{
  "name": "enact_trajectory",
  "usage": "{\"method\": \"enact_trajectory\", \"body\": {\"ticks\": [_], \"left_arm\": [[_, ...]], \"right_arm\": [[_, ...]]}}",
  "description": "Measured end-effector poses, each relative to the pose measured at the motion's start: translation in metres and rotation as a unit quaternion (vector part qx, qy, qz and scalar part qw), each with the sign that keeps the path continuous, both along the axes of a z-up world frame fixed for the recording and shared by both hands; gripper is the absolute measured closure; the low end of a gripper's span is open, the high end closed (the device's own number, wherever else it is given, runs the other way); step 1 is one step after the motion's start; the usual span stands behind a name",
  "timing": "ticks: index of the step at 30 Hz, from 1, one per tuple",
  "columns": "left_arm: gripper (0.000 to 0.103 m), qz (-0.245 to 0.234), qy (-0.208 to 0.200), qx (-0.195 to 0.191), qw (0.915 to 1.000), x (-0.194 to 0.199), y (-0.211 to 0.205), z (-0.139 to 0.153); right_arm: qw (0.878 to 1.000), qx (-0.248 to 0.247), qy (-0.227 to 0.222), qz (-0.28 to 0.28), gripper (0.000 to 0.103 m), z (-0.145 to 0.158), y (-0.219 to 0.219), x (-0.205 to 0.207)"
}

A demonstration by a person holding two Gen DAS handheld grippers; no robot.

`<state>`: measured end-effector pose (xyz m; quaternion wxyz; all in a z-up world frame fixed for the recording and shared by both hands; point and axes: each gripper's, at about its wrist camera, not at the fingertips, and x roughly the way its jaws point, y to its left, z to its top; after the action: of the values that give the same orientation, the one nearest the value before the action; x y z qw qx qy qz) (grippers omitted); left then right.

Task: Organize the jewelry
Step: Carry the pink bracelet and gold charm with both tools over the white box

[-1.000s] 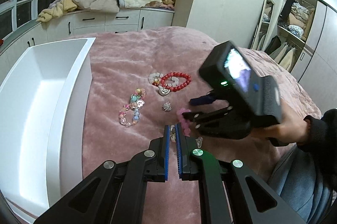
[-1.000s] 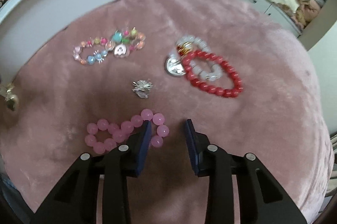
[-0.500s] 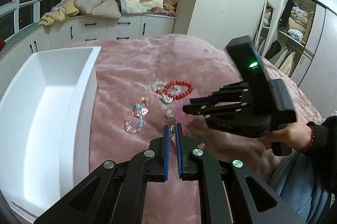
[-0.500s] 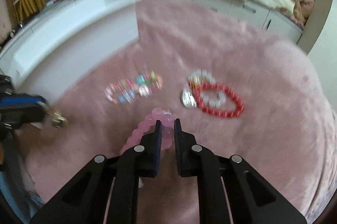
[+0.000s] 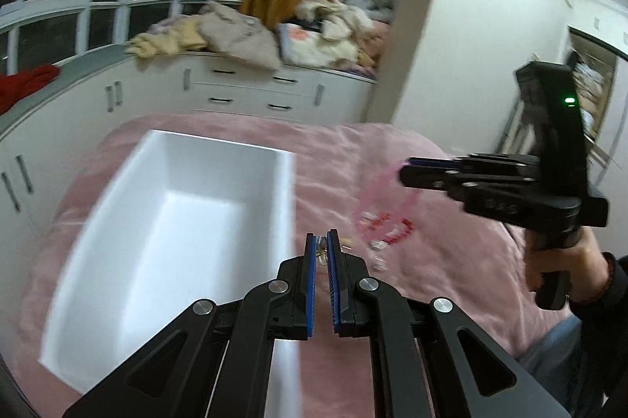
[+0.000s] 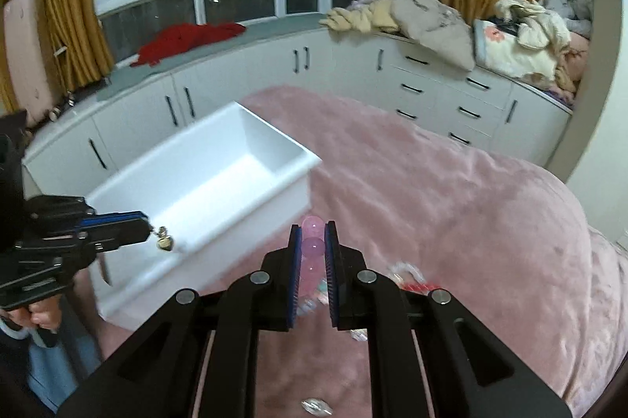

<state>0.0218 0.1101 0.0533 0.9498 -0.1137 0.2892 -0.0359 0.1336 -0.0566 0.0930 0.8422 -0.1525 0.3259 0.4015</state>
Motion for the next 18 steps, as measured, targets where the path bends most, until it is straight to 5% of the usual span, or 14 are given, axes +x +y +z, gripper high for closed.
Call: {"method": "enact_trajectory", "body": {"ticks": [10,18], "left_arm": [[0.092,0.063,0.061,-0.008,0.9961,0.003,0.071,-0.011],[0.092,0.065,0.117,-0.02,0.9908,0.012,0.082,-0.042]], "right_arm": [[0.995,0.075,0.041,0.056,0.091,0.037,0.088,0.004],[0.993,0.047,0.074,0.077,0.091,0.009,0.164,0.012]]}}
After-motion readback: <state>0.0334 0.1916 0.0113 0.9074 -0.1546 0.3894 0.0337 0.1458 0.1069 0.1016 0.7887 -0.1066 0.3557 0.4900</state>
